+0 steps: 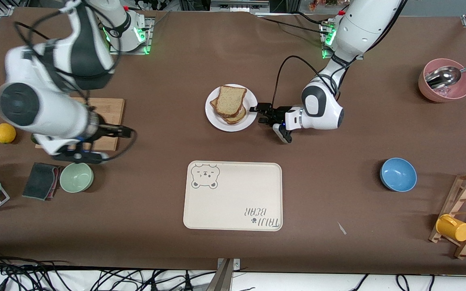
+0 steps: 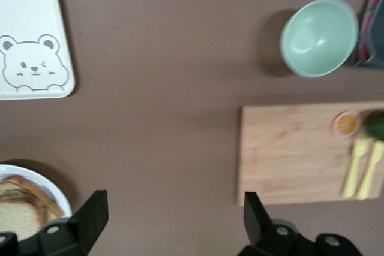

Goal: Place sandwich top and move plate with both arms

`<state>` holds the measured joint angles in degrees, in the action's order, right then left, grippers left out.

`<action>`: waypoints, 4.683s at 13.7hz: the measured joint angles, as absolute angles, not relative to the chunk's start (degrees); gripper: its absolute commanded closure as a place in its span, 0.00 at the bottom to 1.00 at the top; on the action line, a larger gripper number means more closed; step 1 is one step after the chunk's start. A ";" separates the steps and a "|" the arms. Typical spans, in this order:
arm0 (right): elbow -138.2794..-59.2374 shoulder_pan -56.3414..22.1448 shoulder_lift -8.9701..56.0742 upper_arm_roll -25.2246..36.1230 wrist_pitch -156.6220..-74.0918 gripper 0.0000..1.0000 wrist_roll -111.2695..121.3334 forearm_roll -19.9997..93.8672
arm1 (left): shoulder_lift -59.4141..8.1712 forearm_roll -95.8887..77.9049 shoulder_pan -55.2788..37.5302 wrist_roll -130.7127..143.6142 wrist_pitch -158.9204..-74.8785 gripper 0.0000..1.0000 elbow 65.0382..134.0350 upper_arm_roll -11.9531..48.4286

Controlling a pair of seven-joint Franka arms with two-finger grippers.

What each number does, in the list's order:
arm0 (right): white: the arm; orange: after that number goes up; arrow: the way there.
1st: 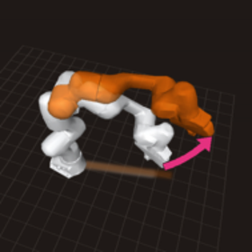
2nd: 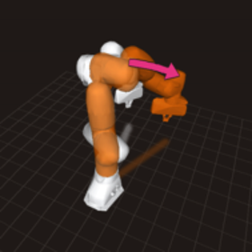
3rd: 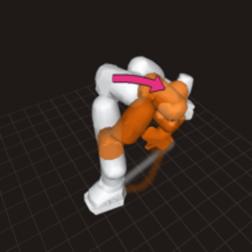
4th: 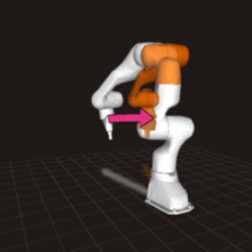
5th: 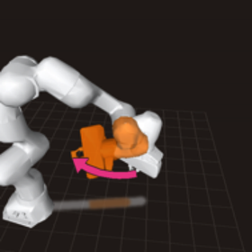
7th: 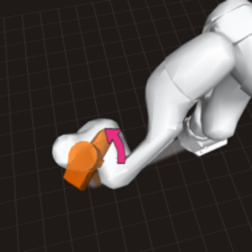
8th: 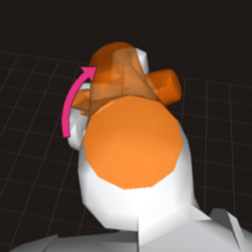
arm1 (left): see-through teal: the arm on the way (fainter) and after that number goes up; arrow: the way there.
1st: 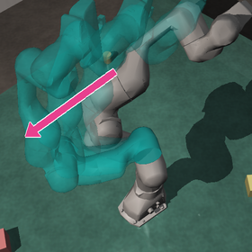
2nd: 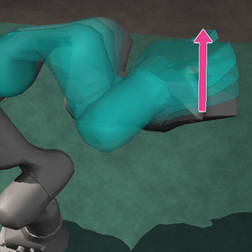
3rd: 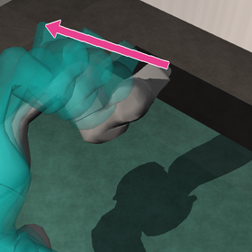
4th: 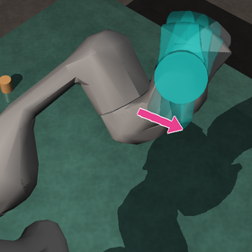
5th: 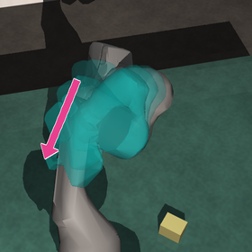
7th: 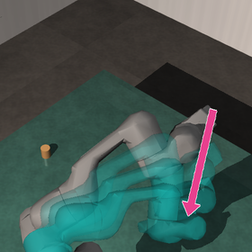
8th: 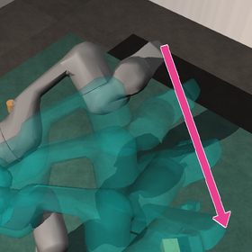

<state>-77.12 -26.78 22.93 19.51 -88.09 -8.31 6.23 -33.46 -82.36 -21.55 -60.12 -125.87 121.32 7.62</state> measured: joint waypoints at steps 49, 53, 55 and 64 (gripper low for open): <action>-92.73 -1.80 0.90 4.99 -88.90 0.00 2.52 0.47 | -30.25 -84.79 -18.31 -55.58 -122.49 1.00 120.87 7.16; -92.75 -1.80 0.91 4.98 -88.90 0.00 2.52 0.47 | -30.39 -84.80 -14.79 -51.26 -121.44 1.00 117.61 7.03; -92.75 -1.80 0.91 4.97 -88.90 0.00 2.52 0.47 | -30.76 -84.80 -13.94 -47.27 -121.31 1.00 114.44 6.93; -92.76 -1.80 0.91 4.94 -88.93 0.00 2.52 0.47 | -38.15 -81.95 -13.77 -36.09 -121.45 1.00 98.19 4.45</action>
<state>-92.76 -1.80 0.91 4.94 -88.93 2.52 0.47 -38.15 -81.95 -13.77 -36.09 -121.45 98.19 4.45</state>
